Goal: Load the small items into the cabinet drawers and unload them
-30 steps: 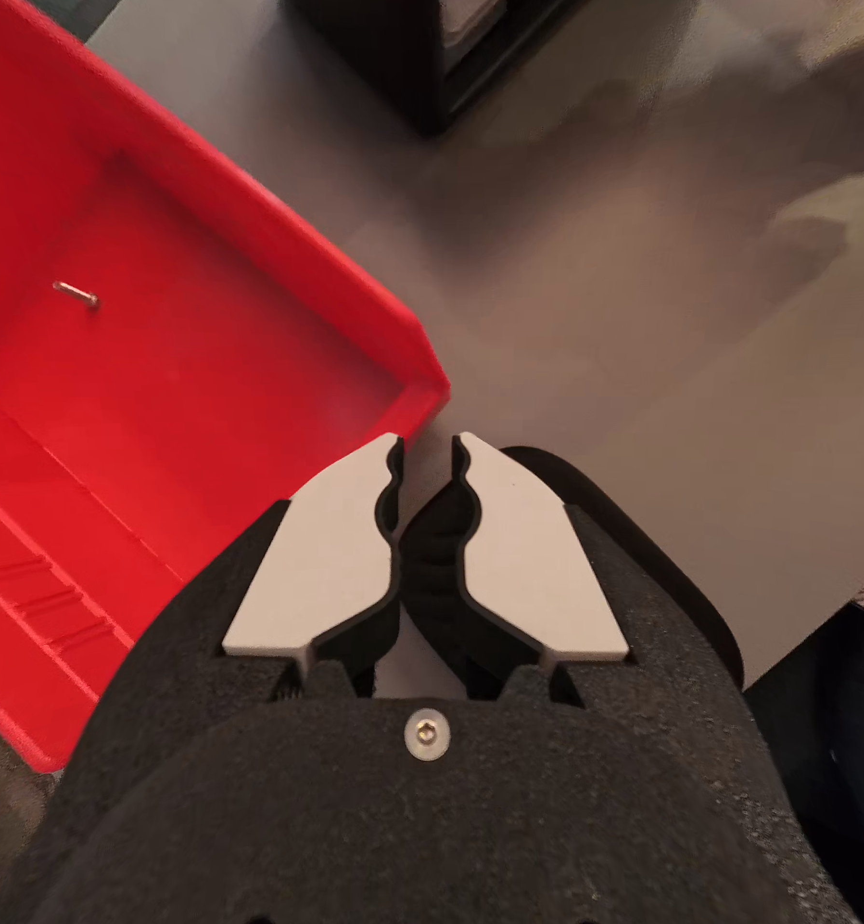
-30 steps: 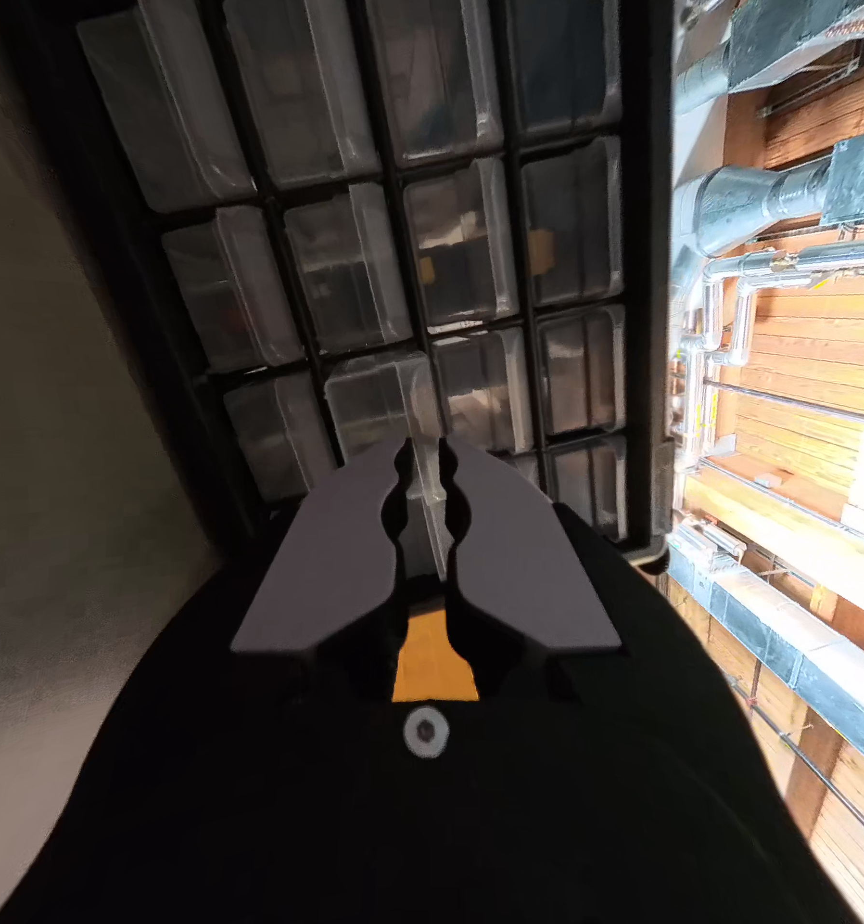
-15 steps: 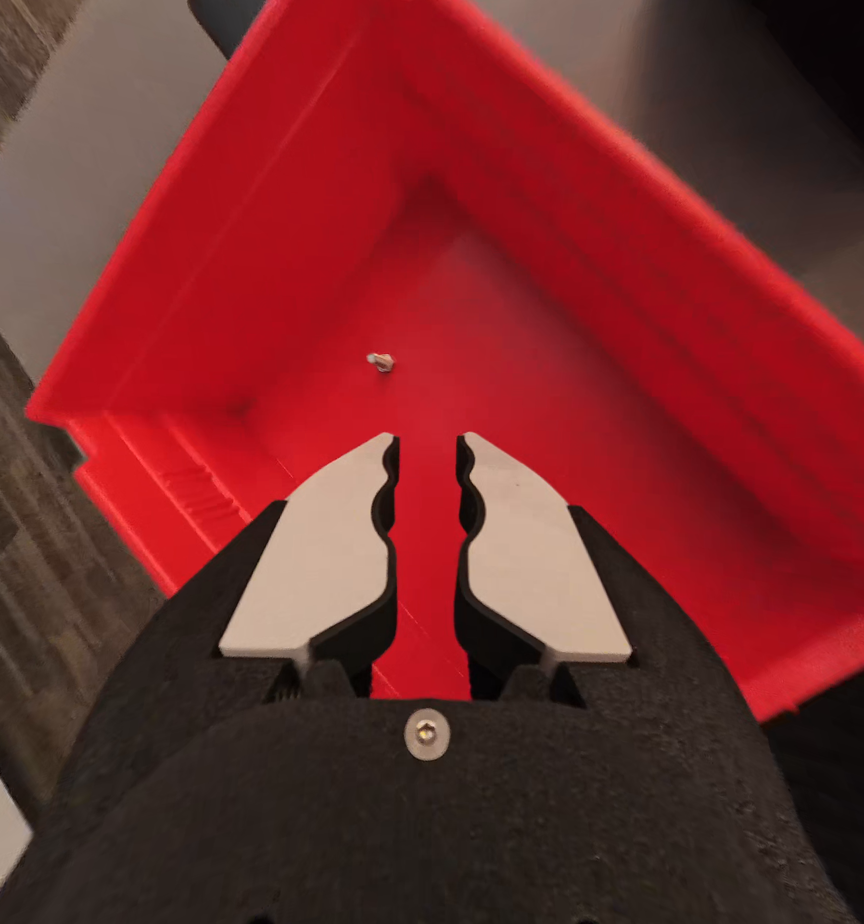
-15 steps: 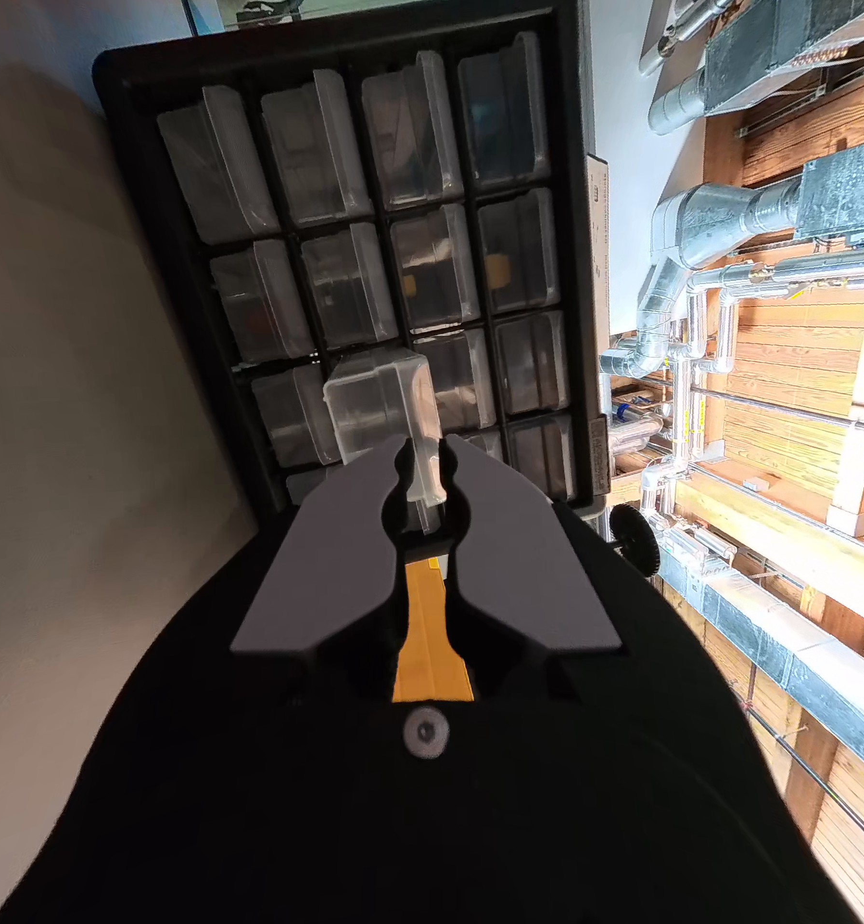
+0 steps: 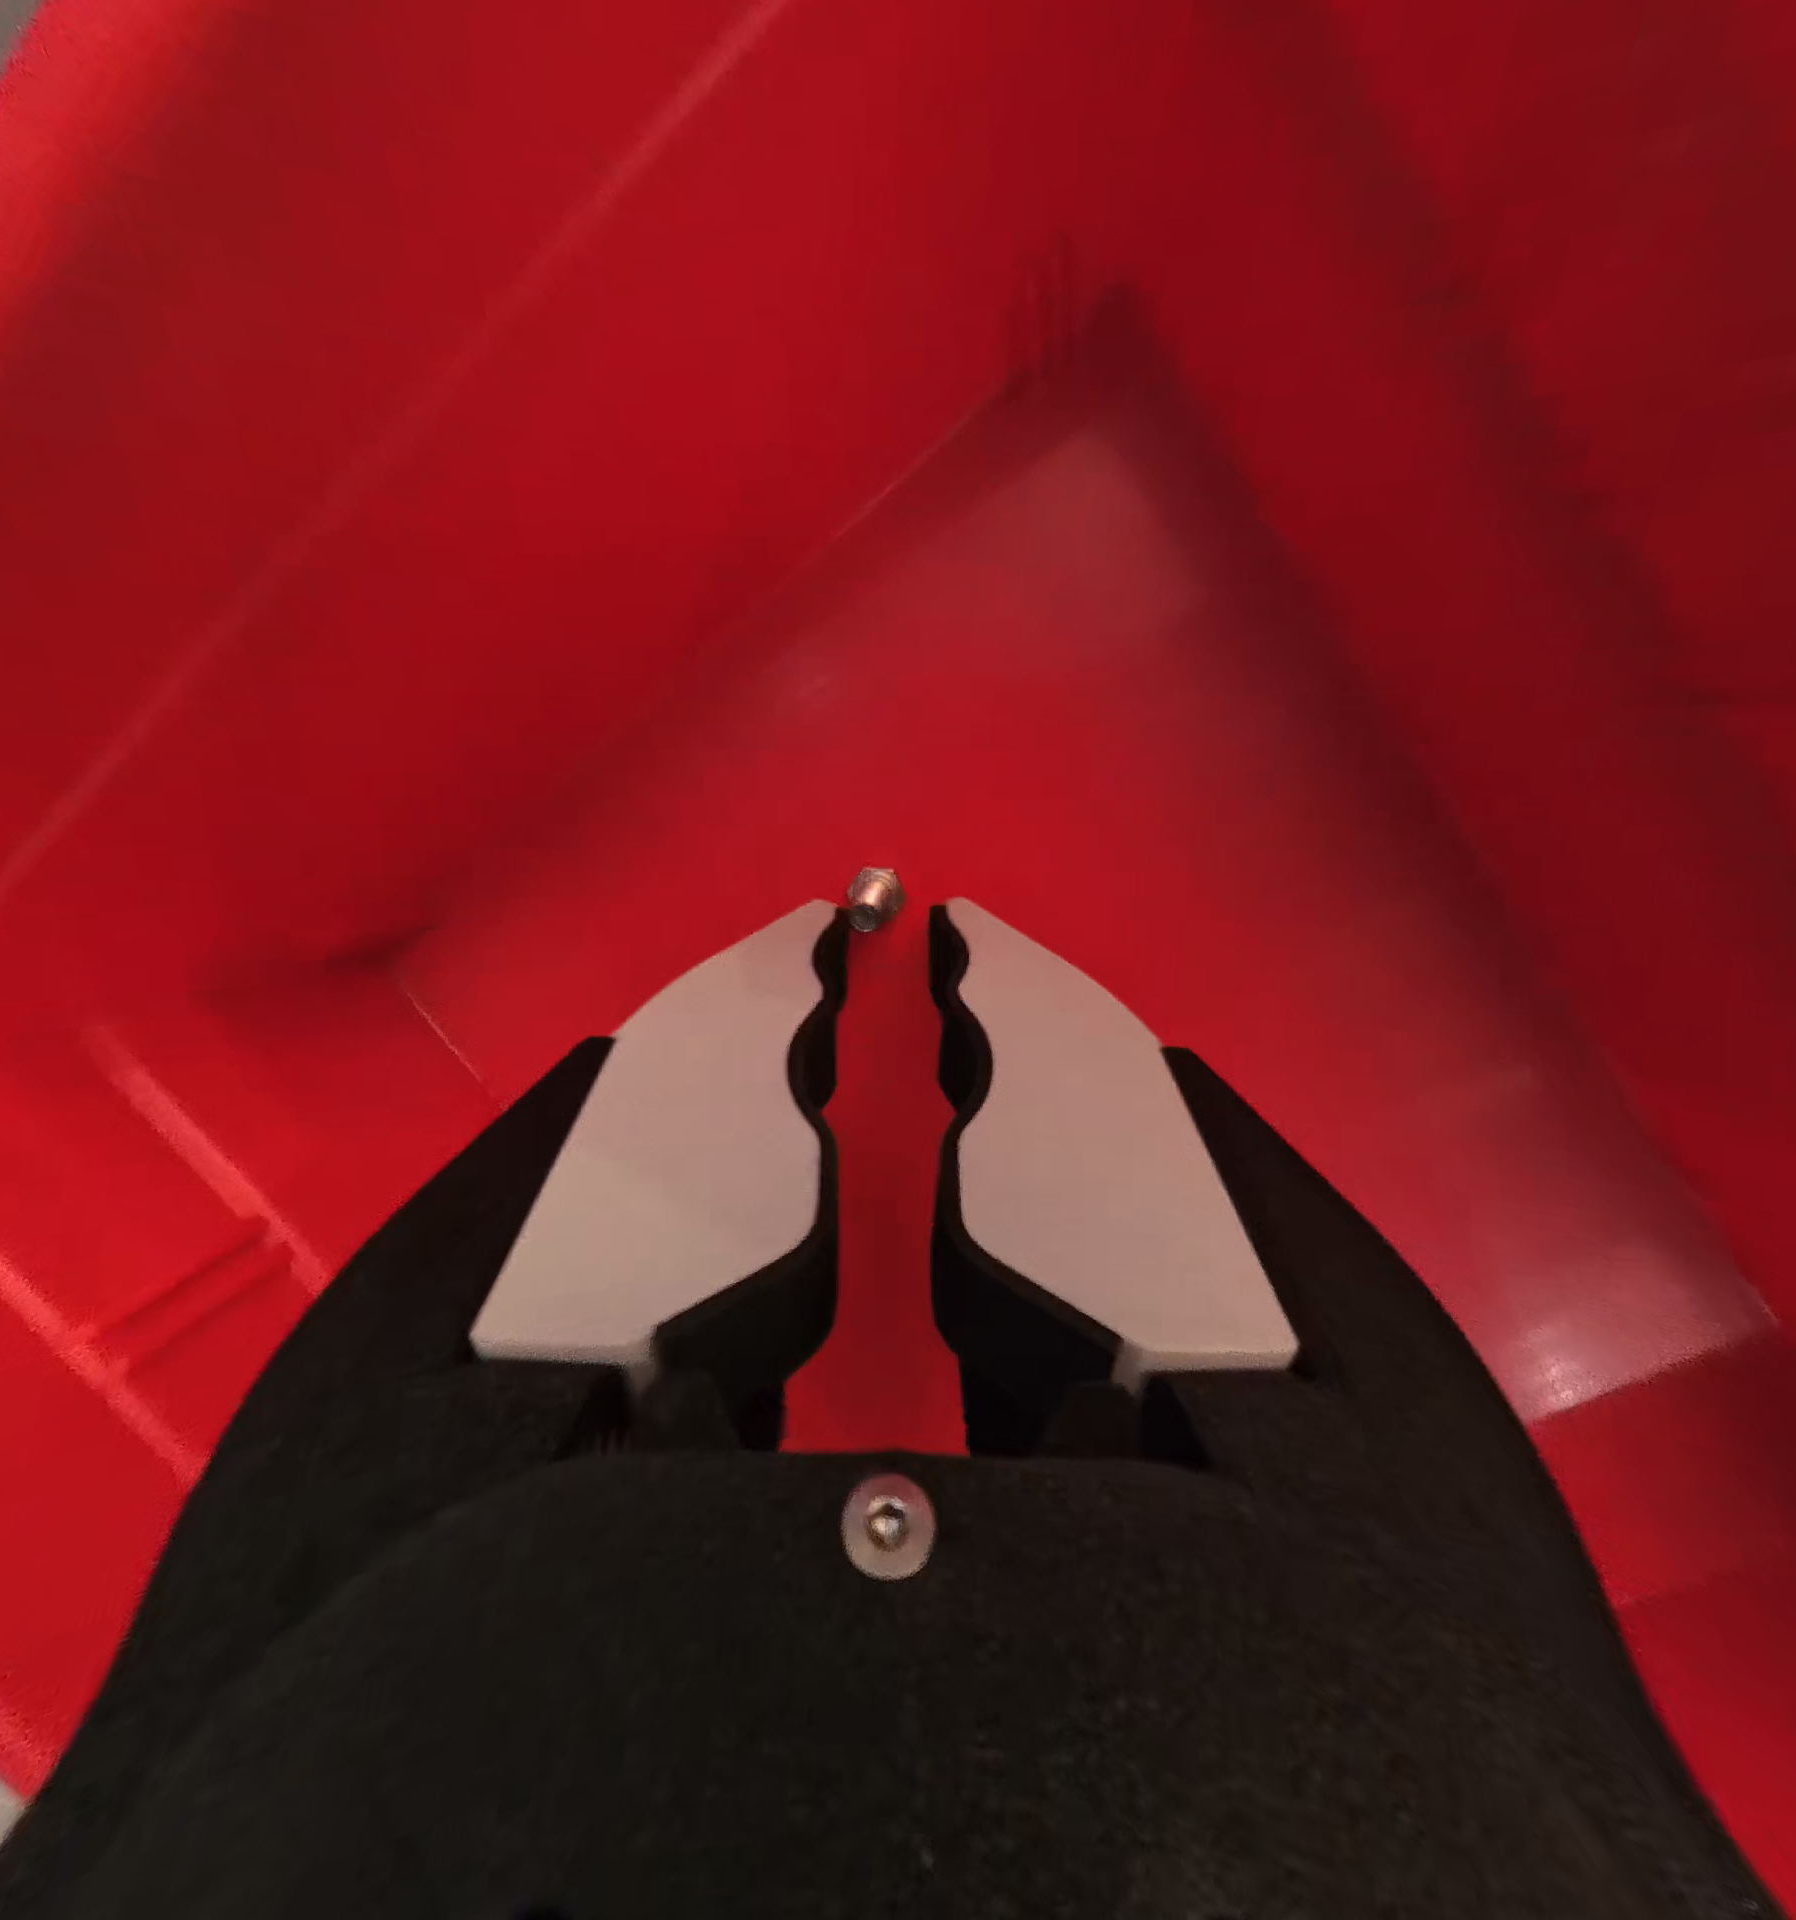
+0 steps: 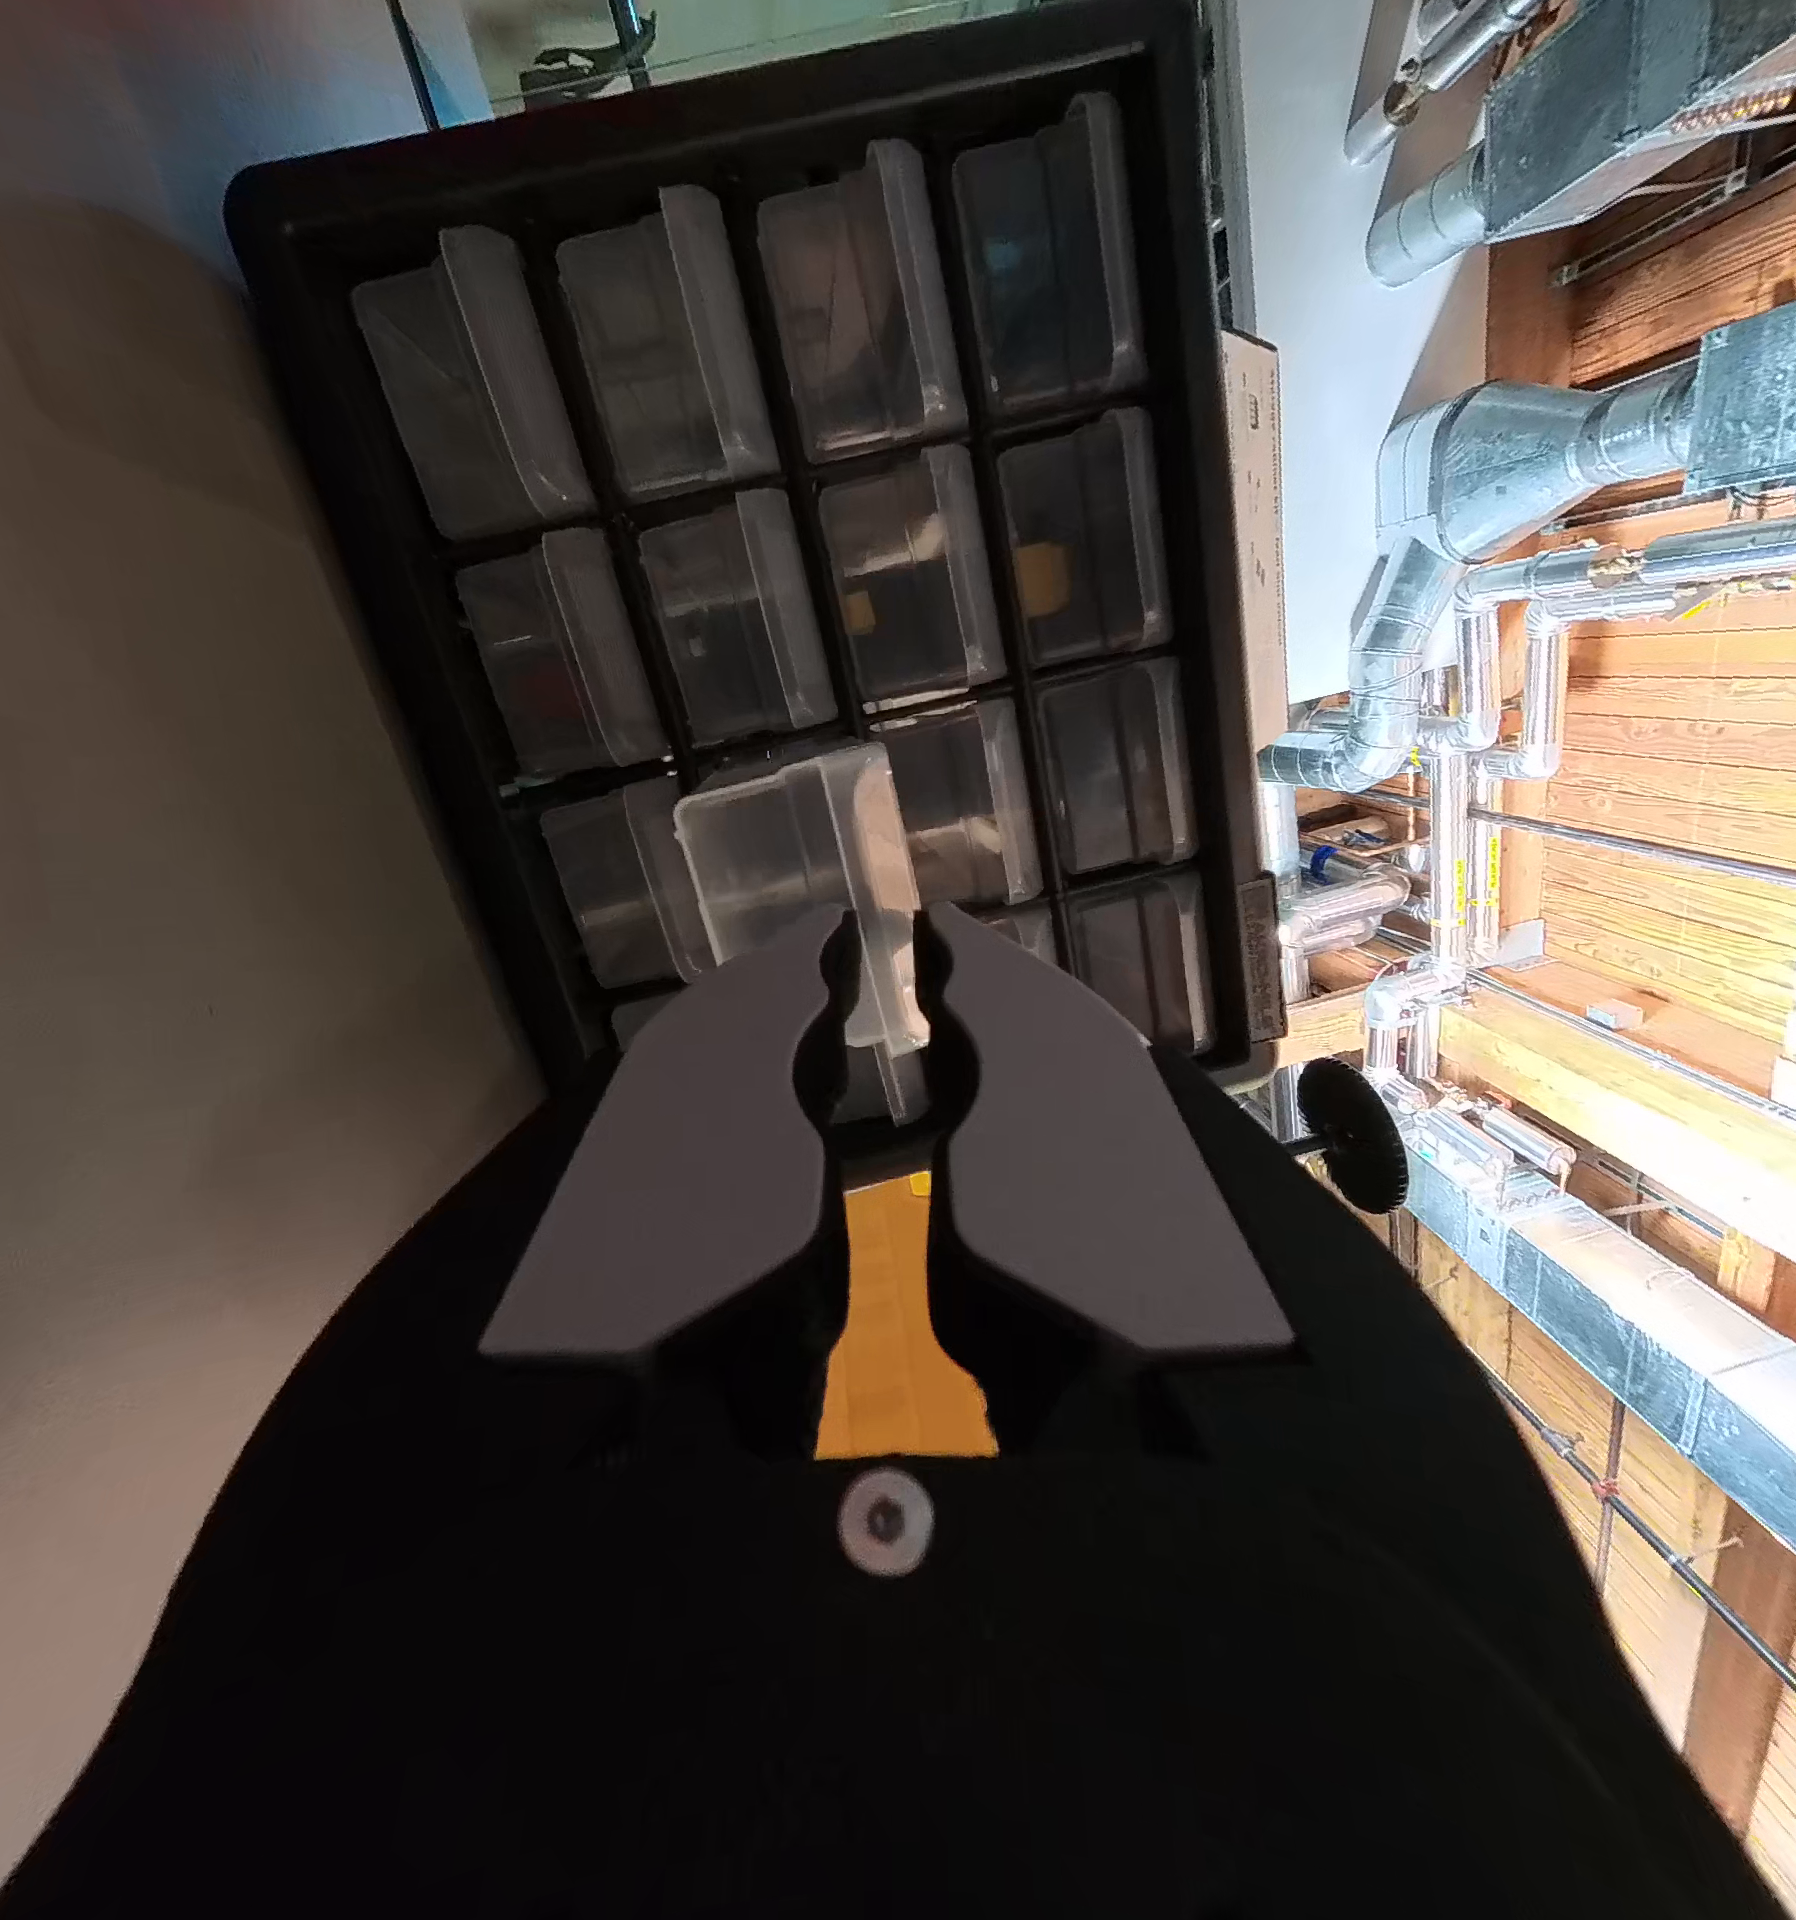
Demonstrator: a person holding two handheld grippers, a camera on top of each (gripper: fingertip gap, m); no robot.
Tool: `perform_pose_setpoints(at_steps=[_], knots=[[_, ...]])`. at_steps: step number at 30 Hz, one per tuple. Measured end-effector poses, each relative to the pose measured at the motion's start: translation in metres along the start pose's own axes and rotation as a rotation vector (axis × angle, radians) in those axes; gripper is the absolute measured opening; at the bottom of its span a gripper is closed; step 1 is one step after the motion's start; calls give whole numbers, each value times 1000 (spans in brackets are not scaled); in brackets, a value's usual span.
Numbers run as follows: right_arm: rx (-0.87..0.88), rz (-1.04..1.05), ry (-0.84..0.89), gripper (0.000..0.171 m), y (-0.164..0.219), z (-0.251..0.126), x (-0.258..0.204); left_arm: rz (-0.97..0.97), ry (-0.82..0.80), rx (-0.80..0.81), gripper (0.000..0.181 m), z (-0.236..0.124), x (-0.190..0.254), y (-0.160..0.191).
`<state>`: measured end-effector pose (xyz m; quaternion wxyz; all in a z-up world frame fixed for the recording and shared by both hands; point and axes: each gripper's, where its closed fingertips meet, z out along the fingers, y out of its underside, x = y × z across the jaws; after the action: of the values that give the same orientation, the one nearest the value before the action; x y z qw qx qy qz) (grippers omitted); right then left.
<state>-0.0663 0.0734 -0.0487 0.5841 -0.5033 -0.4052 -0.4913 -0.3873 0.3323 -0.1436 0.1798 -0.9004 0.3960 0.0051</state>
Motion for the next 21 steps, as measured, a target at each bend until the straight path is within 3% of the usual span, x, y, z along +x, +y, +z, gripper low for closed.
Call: perform_pose_setpoints(at_steps=[2, 7, 13, 17, 21], knots=[[1, 1, -2, 11, -1, 0, 0, -4, -3, 10, 6, 2, -1, -2], [-10, 2, -8, 11, 1, -1, 0, 8, -14, 23, 6, -8, -1, -2], [-13, 8, -11, 11, -1, -6, 1, 105, -101, 159, 5, -87, 28, -15], [-2, 1, -9, 10, -5, -12, 0, 280, -128, 238, 6, -147, 87, -30], [-4, 7, -7, 11, -4, -12, 1, 477, 93, 347, 5, -191, 203, -54]])
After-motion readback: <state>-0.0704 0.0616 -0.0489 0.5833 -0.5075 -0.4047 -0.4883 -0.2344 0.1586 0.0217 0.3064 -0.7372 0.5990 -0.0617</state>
